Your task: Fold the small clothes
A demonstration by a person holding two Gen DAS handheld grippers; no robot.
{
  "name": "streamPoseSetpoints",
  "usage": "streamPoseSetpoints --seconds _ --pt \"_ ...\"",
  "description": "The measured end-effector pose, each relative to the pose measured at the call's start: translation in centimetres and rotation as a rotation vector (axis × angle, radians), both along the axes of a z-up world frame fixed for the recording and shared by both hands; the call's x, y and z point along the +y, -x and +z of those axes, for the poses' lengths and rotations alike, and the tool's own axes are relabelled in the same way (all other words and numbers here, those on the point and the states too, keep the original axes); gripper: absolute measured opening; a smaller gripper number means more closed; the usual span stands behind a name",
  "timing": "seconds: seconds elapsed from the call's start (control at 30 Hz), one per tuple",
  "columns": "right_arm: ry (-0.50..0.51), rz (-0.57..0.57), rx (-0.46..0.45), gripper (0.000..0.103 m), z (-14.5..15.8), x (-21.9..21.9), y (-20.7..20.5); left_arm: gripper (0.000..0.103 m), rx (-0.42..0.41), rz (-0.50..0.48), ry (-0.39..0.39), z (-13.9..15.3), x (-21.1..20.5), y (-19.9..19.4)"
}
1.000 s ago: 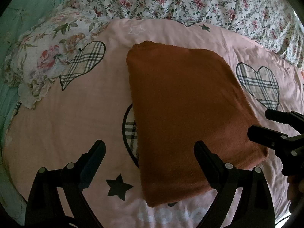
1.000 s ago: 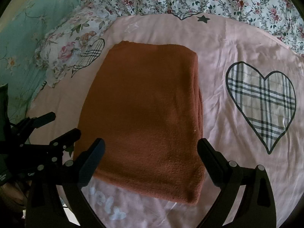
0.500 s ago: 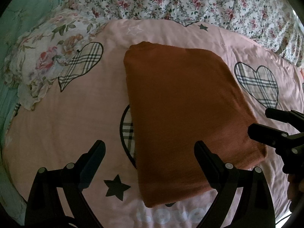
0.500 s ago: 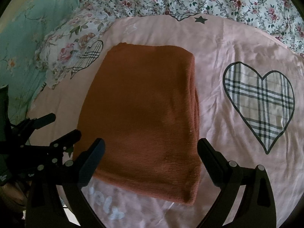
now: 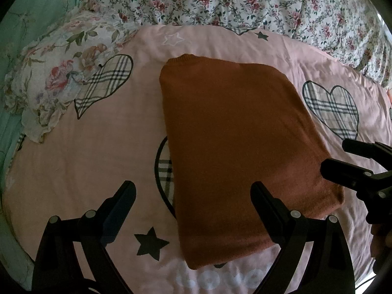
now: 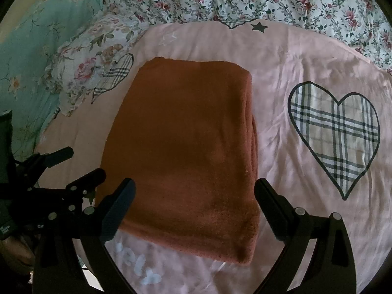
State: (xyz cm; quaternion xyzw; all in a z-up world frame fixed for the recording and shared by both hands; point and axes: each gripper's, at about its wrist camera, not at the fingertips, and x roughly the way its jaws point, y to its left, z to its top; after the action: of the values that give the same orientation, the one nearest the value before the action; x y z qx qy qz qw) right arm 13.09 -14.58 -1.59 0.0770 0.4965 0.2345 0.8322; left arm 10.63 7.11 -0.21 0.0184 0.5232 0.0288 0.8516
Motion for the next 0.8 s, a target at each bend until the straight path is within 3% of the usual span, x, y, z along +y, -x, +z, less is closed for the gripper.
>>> streamPoseSetpoints --seconds 0.8 --pt "-0.011 -0.021 -0.016 0.097 0.27 -0.14 -0.46 0.095 -0.009 0.015 0.015 -0.03 0.24 -0.89"
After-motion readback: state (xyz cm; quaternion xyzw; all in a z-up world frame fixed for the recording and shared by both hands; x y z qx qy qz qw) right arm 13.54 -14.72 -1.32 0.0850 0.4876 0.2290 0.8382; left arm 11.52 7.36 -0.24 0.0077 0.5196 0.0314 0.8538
